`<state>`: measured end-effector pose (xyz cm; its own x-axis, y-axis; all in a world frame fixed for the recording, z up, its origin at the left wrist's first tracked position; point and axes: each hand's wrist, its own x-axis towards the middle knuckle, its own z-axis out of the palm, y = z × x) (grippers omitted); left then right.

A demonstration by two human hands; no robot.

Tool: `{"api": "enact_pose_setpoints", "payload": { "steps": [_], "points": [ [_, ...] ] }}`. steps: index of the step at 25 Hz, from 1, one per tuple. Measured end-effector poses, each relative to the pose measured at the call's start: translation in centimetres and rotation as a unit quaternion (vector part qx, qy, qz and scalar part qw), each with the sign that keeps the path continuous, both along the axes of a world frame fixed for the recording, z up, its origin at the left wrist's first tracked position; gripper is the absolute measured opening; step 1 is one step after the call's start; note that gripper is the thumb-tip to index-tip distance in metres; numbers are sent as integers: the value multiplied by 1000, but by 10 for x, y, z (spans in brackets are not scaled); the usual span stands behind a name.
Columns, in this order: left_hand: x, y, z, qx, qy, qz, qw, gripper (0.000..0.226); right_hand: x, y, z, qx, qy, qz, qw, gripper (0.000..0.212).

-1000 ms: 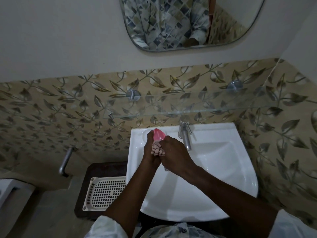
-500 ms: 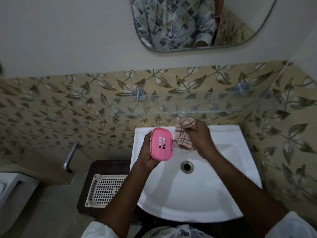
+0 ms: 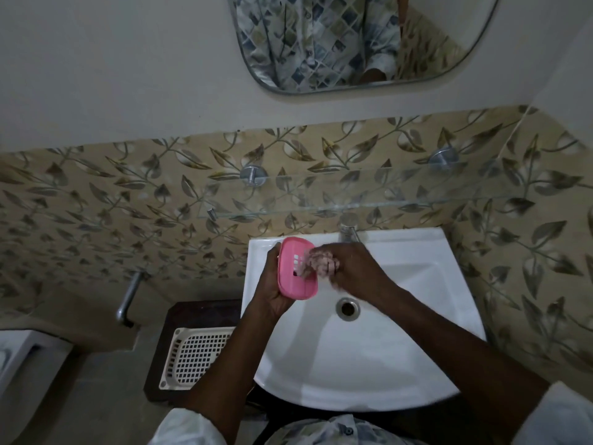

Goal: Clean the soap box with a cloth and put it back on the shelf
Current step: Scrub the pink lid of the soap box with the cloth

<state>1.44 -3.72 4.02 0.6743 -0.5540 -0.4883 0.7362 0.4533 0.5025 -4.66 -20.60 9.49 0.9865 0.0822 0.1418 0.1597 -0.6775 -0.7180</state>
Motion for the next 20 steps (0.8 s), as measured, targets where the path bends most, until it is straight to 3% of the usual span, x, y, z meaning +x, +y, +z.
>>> {"api": "enact_pose_setpoints", "payload": {
  "steps": [3,5,7,9,11,13,17,18,20],
  "points": [
    [0,-10,-6,-4,-25,-2,1000,80,9,17,2,-47,-34,-96,994,37],
    [5,-13,-7,-2,-8,20,1000,81,-9,38,-13,-129,9,-16,991,41],
    [7,-9,-10,2,10,45,999,91,-21,30,-14,-90,38,34,995,42],
    [4,-4,-14,13,1,35,999,80,-5,8,-3,-40,48,-39,997,38],
    [3,-6,-21,17,-11,21,1000,65,15,1,6,-23,-7,-121,992,37],
    [2,-17,-15,20,-29,22,999,57,17,23,8,-40,-19,-113,993,33],
    [15,-11,-15,-2,-7,11,1000,97,-25,32,-15,-63,28,128,989,42],
    [17,-4,-18,-13,-19,11,1000,100,-25,19,-12,-71,37,137,987,43],
    [17,4,-25,-39,-49,2,998,86,-6,-2,-6,-53,6,12,999,46]
  ]
}}
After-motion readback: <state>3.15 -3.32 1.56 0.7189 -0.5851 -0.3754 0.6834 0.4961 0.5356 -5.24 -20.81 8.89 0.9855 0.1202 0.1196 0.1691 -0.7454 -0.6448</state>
